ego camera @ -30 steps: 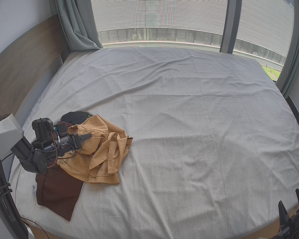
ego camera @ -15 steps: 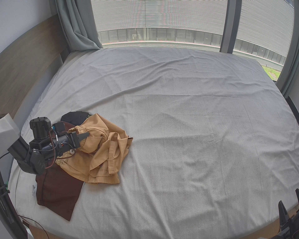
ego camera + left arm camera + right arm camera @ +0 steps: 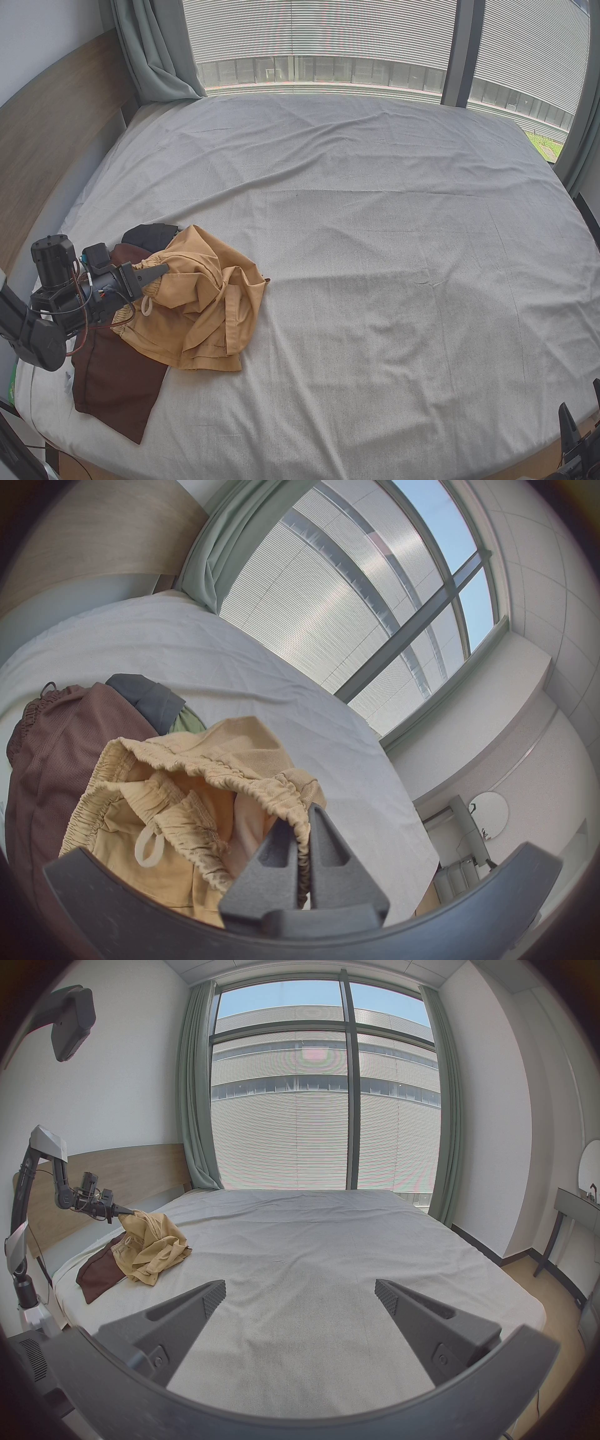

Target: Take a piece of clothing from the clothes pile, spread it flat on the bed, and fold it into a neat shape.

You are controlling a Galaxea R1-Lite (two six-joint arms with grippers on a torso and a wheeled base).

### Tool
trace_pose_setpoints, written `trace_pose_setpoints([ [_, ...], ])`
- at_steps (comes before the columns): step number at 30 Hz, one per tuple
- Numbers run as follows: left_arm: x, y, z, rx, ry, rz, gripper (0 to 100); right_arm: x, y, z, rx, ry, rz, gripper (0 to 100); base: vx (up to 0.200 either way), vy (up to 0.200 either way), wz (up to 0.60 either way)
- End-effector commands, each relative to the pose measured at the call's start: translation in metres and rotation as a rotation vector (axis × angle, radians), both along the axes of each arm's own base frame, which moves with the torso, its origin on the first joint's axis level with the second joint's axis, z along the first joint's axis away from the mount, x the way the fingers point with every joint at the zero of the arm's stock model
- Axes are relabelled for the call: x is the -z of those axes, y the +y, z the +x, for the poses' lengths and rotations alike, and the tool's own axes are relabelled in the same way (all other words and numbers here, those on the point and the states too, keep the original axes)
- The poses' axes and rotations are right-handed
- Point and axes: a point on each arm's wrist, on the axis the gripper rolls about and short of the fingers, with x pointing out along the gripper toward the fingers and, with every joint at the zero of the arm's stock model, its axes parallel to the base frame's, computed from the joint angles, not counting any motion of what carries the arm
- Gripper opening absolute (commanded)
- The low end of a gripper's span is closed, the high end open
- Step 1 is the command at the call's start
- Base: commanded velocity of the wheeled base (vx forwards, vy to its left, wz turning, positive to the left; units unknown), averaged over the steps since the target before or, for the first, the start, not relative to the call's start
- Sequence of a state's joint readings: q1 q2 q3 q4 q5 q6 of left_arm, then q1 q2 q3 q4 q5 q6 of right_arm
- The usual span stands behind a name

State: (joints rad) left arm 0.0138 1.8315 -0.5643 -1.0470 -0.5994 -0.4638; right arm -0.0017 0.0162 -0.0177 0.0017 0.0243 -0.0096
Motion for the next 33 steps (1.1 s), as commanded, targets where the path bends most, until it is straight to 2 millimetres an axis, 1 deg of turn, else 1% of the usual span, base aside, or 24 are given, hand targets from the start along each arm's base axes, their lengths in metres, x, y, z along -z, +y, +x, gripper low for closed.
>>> trace_pose_setpoints([
  [1,-0.011,0.000,-0.015,-0.008,-0.038,-0.035,0,0.005,0.000,0.000,0.000,0.000,-0.001,100,0.000,0.000,0.00],
  [5,-0.012,0.000,-0.021,-0.012,-0.078,-0.071,0,0.005,0.000,0.000,0.000,0.000,-0.001,100,0.000,0.000,0.00],
  [13,-0.011,0.002,-0.022,-0.018,-0.124,-0.098,0,0.005,0.000,0.000,0.000,0.000,-0.003,100,0.000,0.000,0.00],
  [21,-0.016,-0.008,-0.030,0.003,-0.136,-0.161,0,0.005,0.000,0.000,0.001,0.000,-0.003,100,0.000,0.000,0.00],
  [24,-0.021,-0.016,-0.032,0.007,-0.142,-0.235,0,0.005,0.000,0.000,0.001,0.000,-0.003,100,0.000,0.000,0.00],
  [25,-0.021,-0.016,-0.032,0.007,-0.142,-0.235,0,0.005,0.000,0.000,0.001,0.000,-0.003,100,0.000,0.000,0.00],
  [26,-0.028,-0.020,-0.036,-0.007,-0.165,-0.291,0,0.005,0.000,0.000,0.000,0.000,-0.004,100,0.000,0.000,0.00],
  [27,-0.029,-0.022,-0.036,-0.015,-0.171,-0.305,0,0.005,0.000,0.000,0.001,0.000,-0.004,100,0.000,0.000,0.00],
  [33,-0.032,-0.027,-0.039,-0.051,-0.183,-0.321,0,0.005,0.000,0.000,0.001,0.000,-0.004,100,0.000,0.000,0.00],
])
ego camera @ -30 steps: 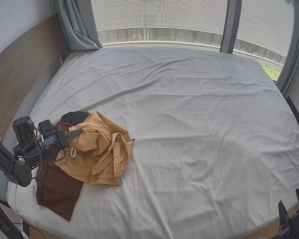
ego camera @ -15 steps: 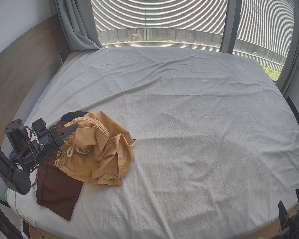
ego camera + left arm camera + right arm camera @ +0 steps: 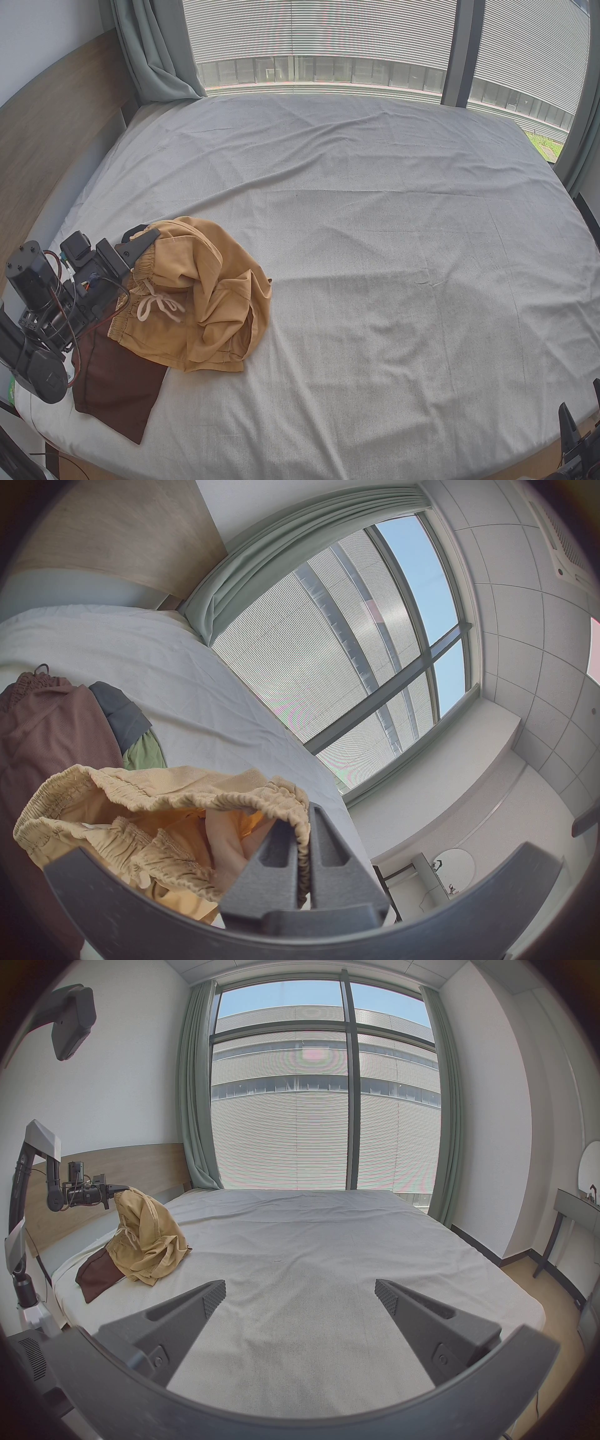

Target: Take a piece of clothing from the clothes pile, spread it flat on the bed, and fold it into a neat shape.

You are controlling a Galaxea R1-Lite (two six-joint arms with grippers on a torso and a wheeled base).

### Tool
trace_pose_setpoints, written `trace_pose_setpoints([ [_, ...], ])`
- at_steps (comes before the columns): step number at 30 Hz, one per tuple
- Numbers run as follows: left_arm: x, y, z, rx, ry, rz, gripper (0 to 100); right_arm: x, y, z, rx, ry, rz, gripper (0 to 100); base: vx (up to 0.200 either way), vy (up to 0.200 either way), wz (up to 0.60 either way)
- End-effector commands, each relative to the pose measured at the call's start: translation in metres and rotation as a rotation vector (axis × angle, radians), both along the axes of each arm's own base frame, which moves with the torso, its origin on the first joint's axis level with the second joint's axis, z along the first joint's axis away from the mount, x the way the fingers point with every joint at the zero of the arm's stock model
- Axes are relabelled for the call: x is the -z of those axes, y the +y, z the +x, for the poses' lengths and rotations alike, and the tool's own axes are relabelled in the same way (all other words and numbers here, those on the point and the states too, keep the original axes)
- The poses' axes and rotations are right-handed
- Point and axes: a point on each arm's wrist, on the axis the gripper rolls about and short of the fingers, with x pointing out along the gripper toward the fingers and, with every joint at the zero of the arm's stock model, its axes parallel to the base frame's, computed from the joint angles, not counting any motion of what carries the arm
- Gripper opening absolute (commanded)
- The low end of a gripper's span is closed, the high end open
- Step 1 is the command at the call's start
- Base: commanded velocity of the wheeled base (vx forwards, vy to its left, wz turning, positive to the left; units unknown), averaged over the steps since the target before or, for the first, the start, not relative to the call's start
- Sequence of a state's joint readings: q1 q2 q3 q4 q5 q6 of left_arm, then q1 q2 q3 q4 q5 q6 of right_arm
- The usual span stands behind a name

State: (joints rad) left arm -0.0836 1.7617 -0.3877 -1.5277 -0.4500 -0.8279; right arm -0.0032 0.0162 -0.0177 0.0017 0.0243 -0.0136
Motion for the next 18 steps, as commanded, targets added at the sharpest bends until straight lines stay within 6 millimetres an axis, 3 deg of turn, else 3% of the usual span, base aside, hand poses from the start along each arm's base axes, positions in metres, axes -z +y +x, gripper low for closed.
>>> trace_pose_setpoints([
  [1,-0.002,-0.004,-0.003,0.008,-0.001,-0.005,0,0.005,0.000,0.000,-0.002,0.000,0.000,100,0.000,0.000,0.00],
  [10,0.007,-0.015,-0.012,-0.030,0.045,-0.020,0,0.005,0.000,0.000,-0.002,0.000,-0.002,100,0.000,0.000,0.00],
  [18,-0.002,-0.037,-0.022,-0.077,0.058,-0.127,0,0.005,0.000,0.000,0.000,0.000,0.000,100,0.000,0.000,0.00],
])
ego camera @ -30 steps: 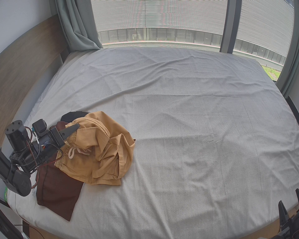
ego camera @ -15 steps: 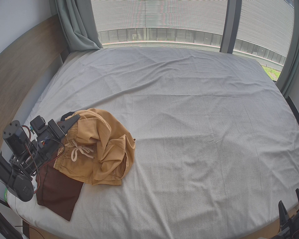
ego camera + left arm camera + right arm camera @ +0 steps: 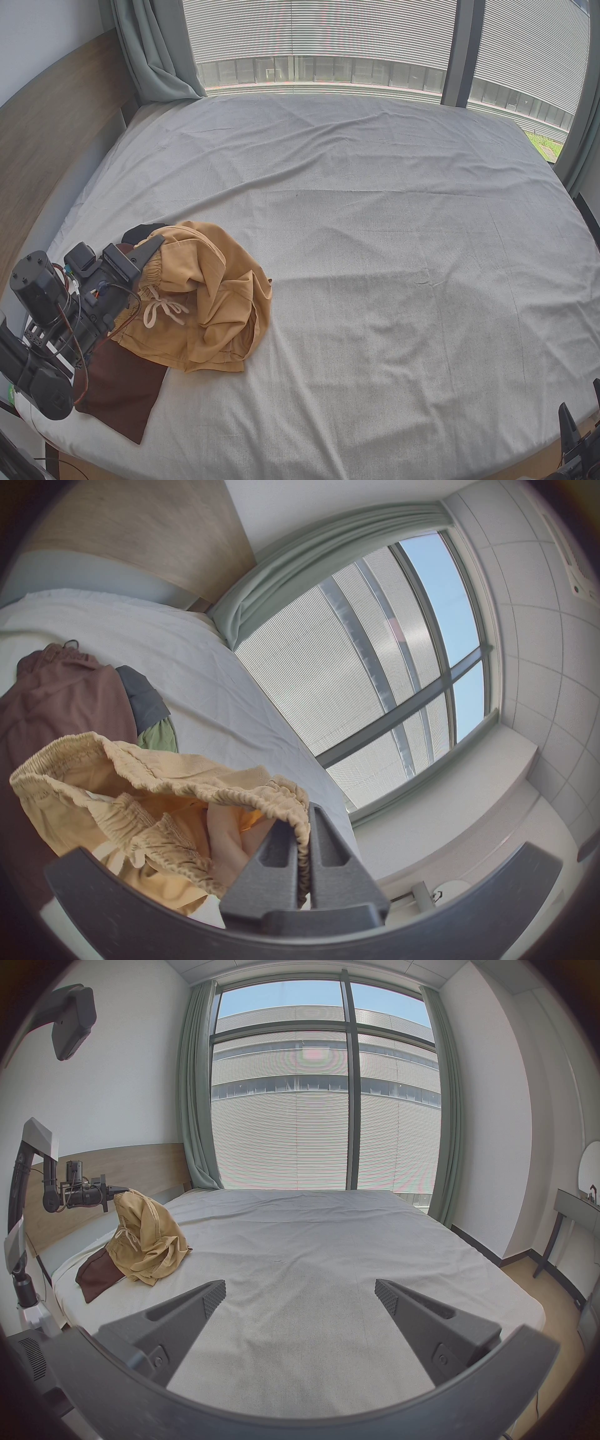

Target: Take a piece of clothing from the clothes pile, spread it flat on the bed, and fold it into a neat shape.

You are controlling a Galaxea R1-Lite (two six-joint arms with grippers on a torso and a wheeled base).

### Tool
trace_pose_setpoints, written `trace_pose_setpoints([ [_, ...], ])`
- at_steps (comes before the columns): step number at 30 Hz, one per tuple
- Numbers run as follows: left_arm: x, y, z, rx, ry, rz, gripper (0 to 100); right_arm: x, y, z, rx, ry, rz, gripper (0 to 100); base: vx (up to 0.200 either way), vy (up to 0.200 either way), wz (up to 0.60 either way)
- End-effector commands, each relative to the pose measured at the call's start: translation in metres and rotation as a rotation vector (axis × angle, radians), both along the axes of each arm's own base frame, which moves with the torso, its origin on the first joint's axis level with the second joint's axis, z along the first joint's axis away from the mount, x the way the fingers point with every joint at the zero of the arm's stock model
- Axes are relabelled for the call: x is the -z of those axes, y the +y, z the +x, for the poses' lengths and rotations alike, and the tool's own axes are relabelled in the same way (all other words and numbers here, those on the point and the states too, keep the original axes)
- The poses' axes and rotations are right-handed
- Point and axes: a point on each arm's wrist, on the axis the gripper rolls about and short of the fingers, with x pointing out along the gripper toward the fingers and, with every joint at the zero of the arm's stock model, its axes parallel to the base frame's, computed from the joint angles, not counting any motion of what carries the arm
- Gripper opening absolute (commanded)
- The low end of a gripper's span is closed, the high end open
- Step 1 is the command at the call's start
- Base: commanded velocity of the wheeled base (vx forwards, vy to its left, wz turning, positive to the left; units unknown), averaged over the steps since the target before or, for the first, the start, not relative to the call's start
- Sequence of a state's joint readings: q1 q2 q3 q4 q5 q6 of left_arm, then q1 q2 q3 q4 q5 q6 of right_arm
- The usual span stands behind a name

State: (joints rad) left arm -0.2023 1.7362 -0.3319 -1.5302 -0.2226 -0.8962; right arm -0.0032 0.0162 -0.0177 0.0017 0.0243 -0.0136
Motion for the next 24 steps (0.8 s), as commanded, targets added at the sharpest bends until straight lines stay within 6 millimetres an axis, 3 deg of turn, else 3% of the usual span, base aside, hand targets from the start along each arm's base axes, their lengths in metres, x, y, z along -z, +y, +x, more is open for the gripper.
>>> trace_pose_setpoints([
  [1,-0.007,-0.015,-0.008,0.009,-0.006,-0.052,0,0.005,0.000,0.000,-0.002,0.000,0.000,100,0.000,0.000,0.00],
  [11,-0.009,-0.034,-0.011,-0.066,-0.006,-0.095,0,0.005,0.000,0.000,0.000,0.000,0.000,100,0.000,0.000,0.00],
  [24,-0.016,-0.060,-0.019,0.024,-0.017,-0.139,0,0.005,0.000,0.000,0.000,0.000,0.000,100,0.000,0.000,0.00],
])
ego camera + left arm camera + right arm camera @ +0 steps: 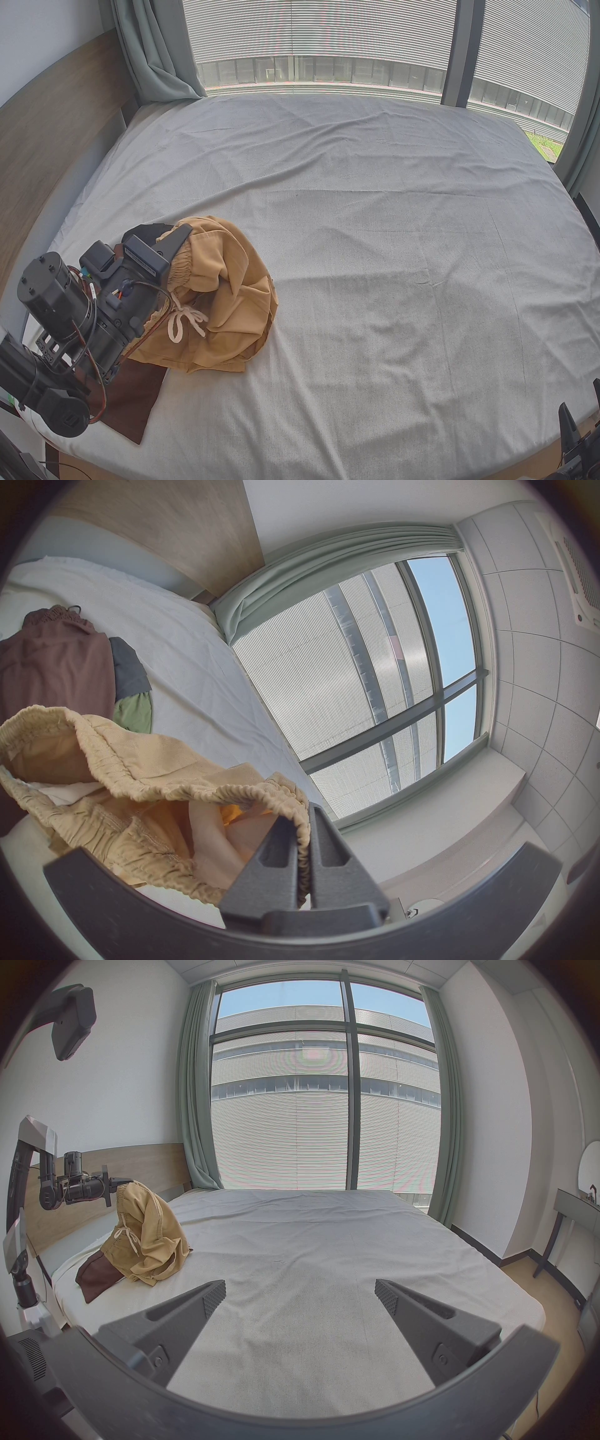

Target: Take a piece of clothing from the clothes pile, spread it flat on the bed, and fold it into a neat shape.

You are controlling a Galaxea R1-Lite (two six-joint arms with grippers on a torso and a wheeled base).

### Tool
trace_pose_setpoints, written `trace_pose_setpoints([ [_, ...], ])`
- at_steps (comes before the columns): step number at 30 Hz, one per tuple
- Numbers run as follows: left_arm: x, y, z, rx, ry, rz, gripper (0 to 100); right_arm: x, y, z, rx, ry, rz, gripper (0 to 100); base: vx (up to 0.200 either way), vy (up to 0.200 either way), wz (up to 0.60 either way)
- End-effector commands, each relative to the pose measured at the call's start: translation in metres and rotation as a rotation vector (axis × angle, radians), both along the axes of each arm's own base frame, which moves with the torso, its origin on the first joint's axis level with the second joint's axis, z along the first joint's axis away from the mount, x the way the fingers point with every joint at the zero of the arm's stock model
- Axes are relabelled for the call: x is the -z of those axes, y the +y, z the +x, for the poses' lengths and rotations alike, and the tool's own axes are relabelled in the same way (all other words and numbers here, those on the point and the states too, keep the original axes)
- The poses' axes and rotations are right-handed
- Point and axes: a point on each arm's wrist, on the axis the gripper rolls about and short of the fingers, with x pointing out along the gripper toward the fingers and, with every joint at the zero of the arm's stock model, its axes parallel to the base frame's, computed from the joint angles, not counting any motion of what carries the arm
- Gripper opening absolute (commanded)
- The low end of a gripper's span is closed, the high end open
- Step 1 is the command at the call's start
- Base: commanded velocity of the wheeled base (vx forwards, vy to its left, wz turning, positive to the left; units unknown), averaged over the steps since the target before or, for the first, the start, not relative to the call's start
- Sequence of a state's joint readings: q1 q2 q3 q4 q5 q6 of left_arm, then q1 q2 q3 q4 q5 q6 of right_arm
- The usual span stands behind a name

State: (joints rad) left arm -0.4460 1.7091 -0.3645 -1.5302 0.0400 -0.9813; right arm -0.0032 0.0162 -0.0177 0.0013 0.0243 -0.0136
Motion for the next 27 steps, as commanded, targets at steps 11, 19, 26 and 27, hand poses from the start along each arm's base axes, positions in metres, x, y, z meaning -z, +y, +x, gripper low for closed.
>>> trace_pose_setpoints([
  [11,-0.002,-0.035,-0.011,0.173,-0.006,-0.005,0,0.005,0.000,0.000,0.000,0.000,0.000,100,0.000,0.000,0.00],
  [19,0.003,-0.049,-0.002,0.265,0.011,-0.012,0,0.005,0.000,0.000,0.000,0.000,0.001,100,0.000,0.000,0.00],
  [26,0.009,-0.071,-0.005,0.338,0.025,-0.002,0,0.005,0.000,0.000,0.000,0.000,0.001,100,0.000,0.000,0.00],
  [27,0.010,-0.072,-0.005,0.338,0.026,-0.003,0,0.005,0.000,0.000,0.000,0.000,0.001,100,0.000,0.000,0.00],
])
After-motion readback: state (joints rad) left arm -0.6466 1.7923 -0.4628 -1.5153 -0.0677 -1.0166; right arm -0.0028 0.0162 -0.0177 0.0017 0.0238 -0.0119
